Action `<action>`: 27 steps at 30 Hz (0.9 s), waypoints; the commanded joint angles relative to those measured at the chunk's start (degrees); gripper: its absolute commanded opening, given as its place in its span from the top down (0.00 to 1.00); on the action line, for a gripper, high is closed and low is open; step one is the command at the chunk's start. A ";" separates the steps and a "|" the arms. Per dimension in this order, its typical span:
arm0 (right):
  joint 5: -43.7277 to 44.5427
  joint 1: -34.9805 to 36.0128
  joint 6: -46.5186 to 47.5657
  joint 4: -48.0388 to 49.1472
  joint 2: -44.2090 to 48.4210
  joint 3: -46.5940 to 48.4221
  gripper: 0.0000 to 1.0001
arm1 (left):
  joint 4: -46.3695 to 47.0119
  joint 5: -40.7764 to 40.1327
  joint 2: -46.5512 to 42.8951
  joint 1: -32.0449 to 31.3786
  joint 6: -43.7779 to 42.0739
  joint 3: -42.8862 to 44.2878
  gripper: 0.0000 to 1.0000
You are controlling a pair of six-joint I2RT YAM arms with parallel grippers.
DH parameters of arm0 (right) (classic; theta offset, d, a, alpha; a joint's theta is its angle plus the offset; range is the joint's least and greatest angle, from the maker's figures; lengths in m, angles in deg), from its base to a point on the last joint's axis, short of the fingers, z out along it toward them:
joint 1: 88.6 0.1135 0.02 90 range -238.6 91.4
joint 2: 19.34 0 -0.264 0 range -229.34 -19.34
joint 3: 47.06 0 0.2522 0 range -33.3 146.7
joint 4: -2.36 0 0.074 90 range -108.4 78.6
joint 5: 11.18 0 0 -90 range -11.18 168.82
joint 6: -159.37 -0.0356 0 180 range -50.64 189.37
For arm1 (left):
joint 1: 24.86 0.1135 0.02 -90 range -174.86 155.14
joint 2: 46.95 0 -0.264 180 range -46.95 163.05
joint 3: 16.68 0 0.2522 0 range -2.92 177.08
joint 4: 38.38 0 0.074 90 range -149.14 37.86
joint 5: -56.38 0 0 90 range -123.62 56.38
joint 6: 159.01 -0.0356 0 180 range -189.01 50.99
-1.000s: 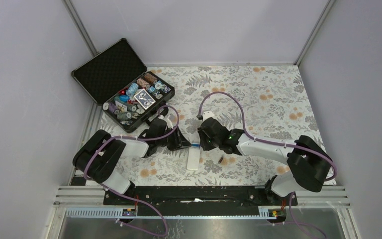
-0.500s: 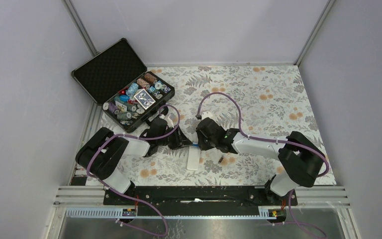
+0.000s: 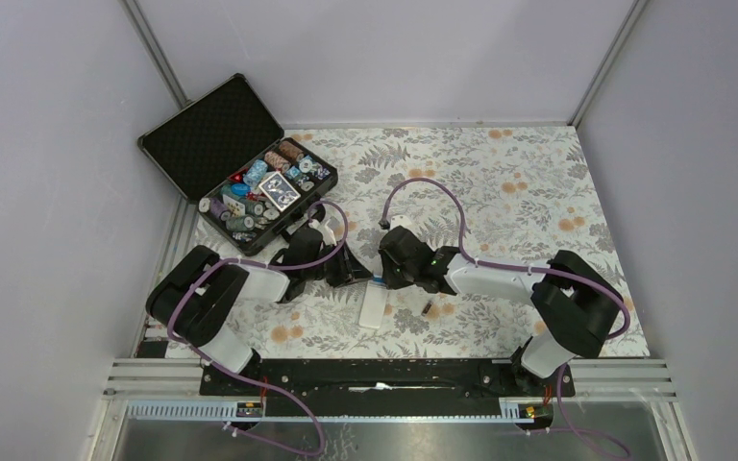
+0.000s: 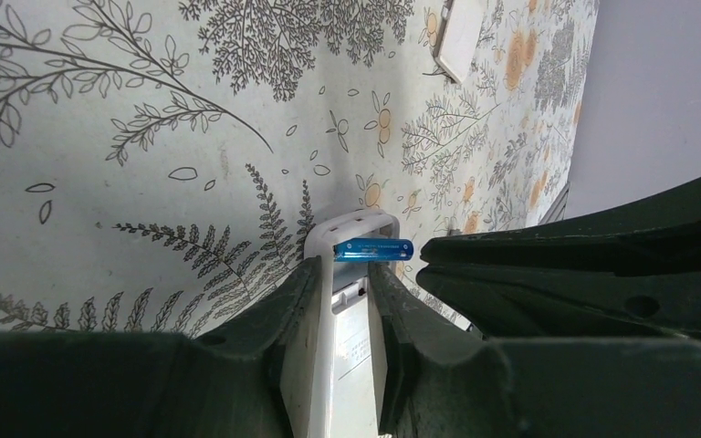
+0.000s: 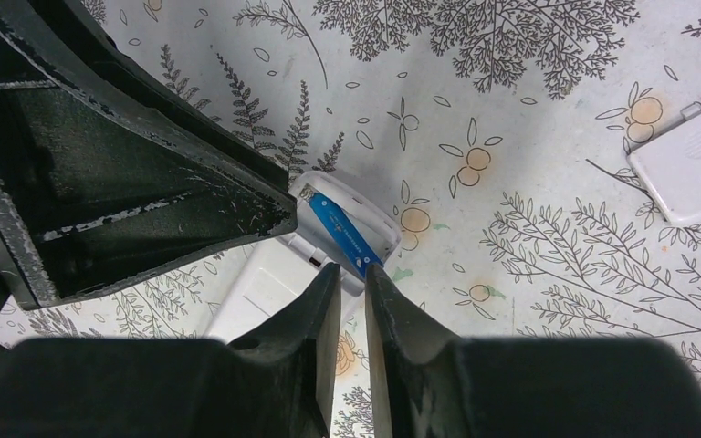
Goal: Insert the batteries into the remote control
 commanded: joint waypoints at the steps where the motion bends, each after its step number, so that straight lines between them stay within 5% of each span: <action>1: 1.87 -0.61 -1.53 1.18 0.22 1.81 0.77 | 3.07 1.57 0.71 -0.09 -0.17 -0.35 0.73; 27: 3.32 -0.61 -3.69 -0.06 0.09 0.34 0.80 | 3.32 1.75 0.43 0.38 -0.08 -1.24 0.74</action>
